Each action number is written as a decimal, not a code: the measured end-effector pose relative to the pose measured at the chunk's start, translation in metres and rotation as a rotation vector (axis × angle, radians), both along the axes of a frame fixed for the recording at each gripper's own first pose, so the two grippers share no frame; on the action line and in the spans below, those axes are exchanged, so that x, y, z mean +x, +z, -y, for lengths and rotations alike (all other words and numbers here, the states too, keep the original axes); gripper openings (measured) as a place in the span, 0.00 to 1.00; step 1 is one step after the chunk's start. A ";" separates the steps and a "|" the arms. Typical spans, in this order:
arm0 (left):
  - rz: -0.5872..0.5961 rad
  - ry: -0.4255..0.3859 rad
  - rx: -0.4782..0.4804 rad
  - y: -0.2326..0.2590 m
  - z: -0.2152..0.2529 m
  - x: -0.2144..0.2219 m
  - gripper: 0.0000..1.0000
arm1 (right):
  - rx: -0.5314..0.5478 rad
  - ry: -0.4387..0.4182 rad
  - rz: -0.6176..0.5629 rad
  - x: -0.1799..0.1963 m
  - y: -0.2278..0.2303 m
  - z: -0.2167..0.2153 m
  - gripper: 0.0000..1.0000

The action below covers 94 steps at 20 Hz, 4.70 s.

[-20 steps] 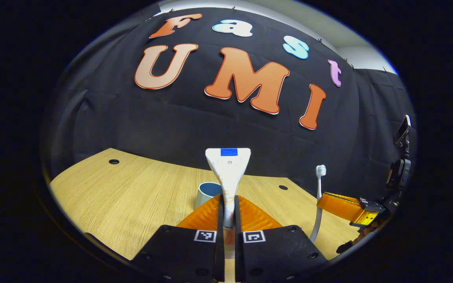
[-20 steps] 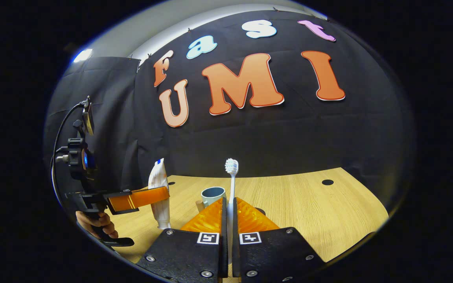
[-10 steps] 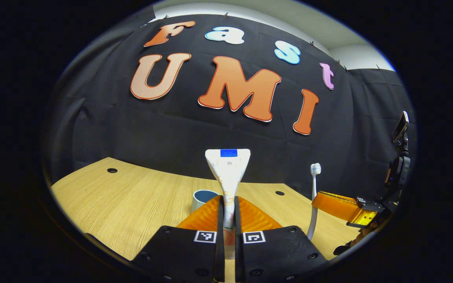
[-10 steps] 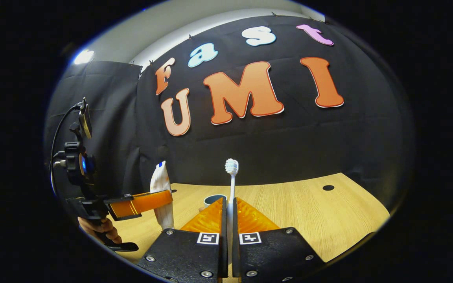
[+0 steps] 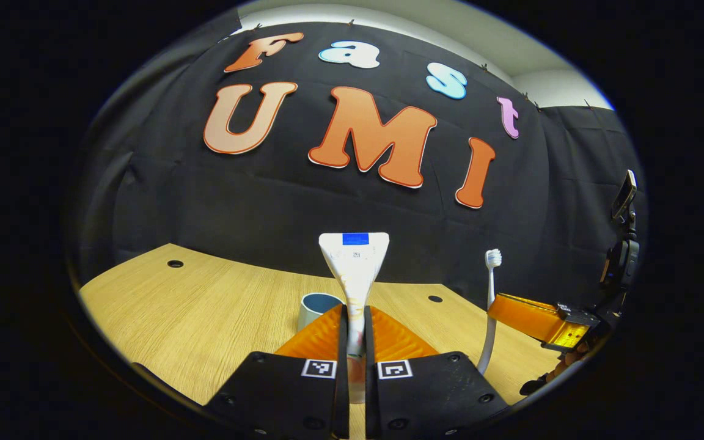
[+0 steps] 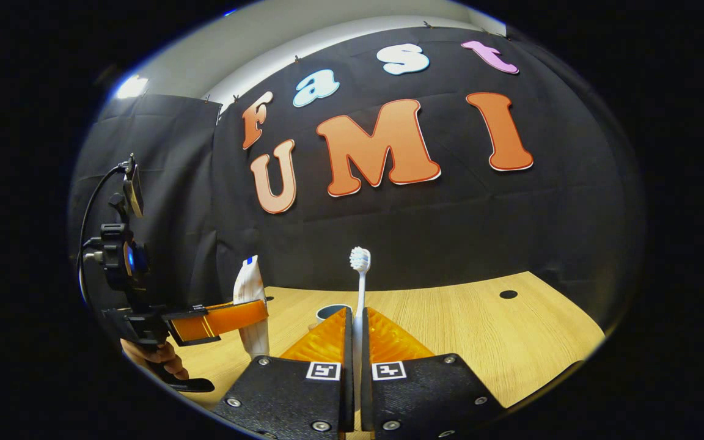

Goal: Put the toothbrush and toothpaste on the desktop into the cup, then pick up the cup and place it on the coaster on the desktop.

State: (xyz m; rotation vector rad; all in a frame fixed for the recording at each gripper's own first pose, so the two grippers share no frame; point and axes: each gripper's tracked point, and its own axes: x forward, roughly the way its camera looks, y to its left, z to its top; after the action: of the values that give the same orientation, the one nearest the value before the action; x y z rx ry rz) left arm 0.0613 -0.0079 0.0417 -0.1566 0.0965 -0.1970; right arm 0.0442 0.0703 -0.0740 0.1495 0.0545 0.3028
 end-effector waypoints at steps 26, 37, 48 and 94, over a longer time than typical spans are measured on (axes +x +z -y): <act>0.023 0.018 -0.005 0.011 0.002 -0.013 0.10 | -0.005 -0.001 0.036 -0.008 0.008 0.000 0.05; 0.040 0.036 0.006 0.014 -0.002 -0.014 0.10 | -0.013 -0.005 0.036 -0.008 0.007 0.000 0.05; 0.041 0.037 -0.001 0.011 -0.001 -0.012 0.10 | -0.035 -0.015 0.026 -0.004 -0.001 0.000 0.05; 0.073 0.167 -0.023 -0.063 -0.033 0.209 0.12 | 0.033 -0.110 -0.051 0.056 -0.032 0.026 0.05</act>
State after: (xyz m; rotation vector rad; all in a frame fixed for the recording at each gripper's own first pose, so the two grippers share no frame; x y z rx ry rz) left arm 0.2699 0.0247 -0.0210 -0.1794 0.0082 -0.0374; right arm 0.1002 0.0442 -0.1062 0.1926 0.0911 0.1901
